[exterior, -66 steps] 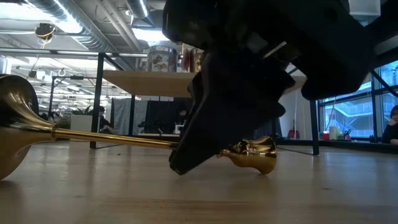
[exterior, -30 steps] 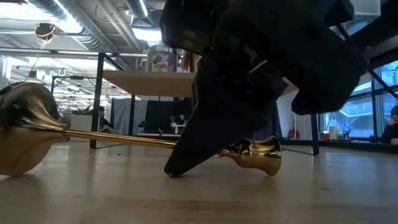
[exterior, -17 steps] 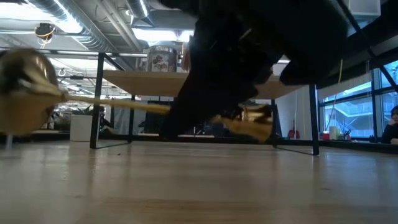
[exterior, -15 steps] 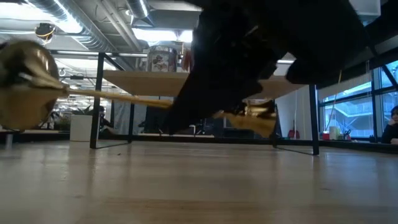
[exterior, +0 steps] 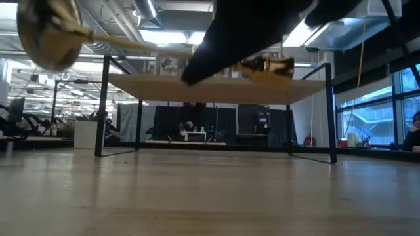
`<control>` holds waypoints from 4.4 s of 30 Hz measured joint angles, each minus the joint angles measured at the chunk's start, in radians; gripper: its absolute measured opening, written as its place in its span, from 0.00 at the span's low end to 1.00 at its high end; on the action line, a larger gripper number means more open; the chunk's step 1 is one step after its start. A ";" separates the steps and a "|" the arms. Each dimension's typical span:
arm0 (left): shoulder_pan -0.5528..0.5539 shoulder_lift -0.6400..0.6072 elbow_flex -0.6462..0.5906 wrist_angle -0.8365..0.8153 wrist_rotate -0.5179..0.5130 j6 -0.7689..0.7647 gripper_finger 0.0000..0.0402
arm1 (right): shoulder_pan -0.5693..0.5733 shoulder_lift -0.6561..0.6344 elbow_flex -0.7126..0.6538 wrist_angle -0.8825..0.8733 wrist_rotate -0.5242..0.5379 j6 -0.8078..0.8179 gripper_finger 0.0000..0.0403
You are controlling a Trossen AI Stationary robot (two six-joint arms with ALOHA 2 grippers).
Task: Pick & Place candle stick holders
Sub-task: Put the gold candle holder on the shelf
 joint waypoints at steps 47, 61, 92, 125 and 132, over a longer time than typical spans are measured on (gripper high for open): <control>0.260 -0.004 0.242 0.082 -0.066 0.432 0.28 | -0.077 -0.689 -0.534 1.021 -0.710 -0.322 0.06; 0.457 -0.013 0.366 -0.212 0.090 0.263 0.28 | -0.045 -0.731 -0.609 1.063 -0.805 -0.391 0.06; 0.448 -0.035 0.451 -0.566 0.276 0.261 0.28 | -0.256 -0.611 -0.629 1.197 -1.022 -0.136 0.06; 0.481 -0.038 0.500 -0.726 0.052 -0.014 0.28 | -0.054 -0.598 -0.628 1.224 -0.206 -0.567 0.06; 0.455 -0.038 0.500 -0.669 -0.090 0.026 0.28 | -0.035 -0.602 -0.628 1.231 -0.123 -0.611 0.06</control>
